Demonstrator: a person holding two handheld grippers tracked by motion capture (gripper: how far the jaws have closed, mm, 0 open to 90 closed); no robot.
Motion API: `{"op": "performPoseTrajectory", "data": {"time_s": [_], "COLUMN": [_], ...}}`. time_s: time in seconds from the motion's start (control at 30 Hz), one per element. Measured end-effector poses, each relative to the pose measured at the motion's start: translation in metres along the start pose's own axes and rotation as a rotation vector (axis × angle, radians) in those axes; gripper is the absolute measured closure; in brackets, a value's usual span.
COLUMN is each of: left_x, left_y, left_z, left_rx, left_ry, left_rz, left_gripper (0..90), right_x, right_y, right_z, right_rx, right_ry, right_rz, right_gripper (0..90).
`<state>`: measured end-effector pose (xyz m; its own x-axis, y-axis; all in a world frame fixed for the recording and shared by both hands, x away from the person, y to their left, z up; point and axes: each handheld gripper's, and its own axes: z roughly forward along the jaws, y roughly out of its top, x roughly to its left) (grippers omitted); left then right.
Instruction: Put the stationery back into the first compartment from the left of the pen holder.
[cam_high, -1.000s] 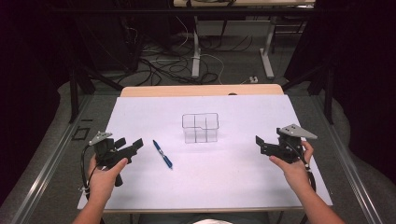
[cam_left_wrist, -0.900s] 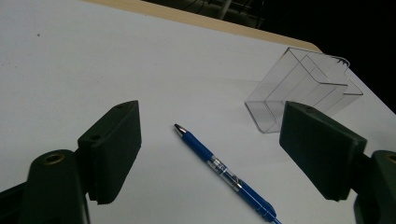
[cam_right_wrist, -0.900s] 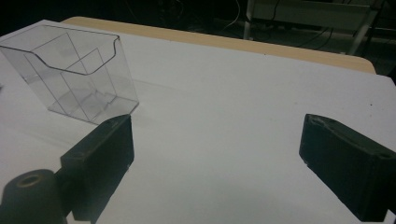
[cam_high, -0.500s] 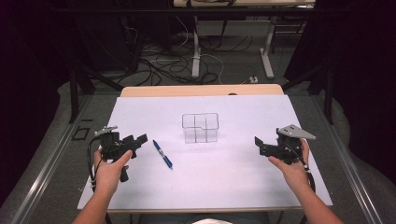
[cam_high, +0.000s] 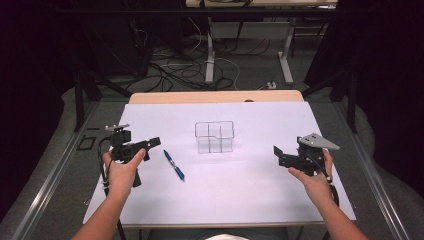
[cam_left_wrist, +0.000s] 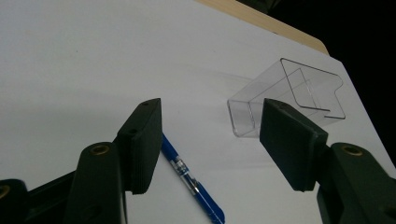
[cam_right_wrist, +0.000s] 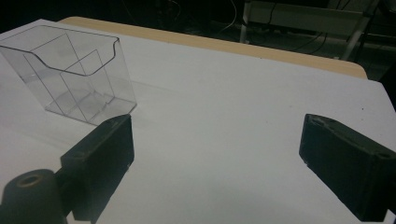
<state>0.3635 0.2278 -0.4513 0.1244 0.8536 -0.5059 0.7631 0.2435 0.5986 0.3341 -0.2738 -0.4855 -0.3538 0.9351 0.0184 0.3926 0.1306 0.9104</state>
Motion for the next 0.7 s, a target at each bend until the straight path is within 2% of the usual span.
{"op": "performPoseTrajectory", "data": {"time_s": [0.03, 0.17, 0.2, 0.23, 0.27, 0.4, 0.43, 0.47, 0.57, 0.7], "left_x": [-0.001, -0.005, -0.005, -0.006, -0.006, -0.008, -0.008, -0.008, -0.007, -0.007], "left_y": [0.002, 0.007, 0.009, 0.010, 0.011, 0.014, 0.015, 0.015, 0.017, 0.019], "left_z": [-0.001, 0.001, 0.001, 0.002, 0.003, 0.008, 0.009, 0.011, 0.016, 0.024], "left_rx": [0.017, 0.023, 0.040, 0.039, 0.054, 0.067, 0.075, 0.075, 0.115, 0.137], "left_ry": [-0.002, 0.007, 0.007, 0.015, 0.012, 0.016, 0.015, 0.012, 0.000, 0.021], "left_rz": [-0.018, -0.081, -0.078, -0.097, -0.098, -0.131, -0.135, -0.144, -0.175, -0.195], "left_gripper": [40.5, 43.3, 43.4, 43.4, 44.1, 45.4, 45.4, 45.4, 45.4, 44.6], "right_x": [0.000, -0.001, -0.001, -0.001, -0.001, -0.002, -0.003, -0.003, -0.003, -0.005], "right_y": [-0.001, -0.002, -0.002, -0.002, -0.002, -0.002, -0.001, -0.002, -0.003, -0.003], "right_z": [0.000, 0.001, 0.001, 0.001, 0.000, 0.000, -0.003, -0.001, -0.001, -0.002], "right_rx": [0.004, 0.011, 0.011, 0.011, 0.010, 0.006, 0.035, 0.010, 0.011, 0.009], "right_ry": [0.003, 0.018, 0.016, 0.014, 0.011, 0.001, 0.004, 0.002, -0.001, -0.005], "right_rz": [0.005, 0.012, 0.007, 0.007, 0.007, 0.004, -0.001, 0.001, 0.014, 0.007], "right_gripper": [9.9, 10.0, 10.0, 10.0, 10.0, 10.0, 10.0, 10.0, 10.0, 10.0]}}
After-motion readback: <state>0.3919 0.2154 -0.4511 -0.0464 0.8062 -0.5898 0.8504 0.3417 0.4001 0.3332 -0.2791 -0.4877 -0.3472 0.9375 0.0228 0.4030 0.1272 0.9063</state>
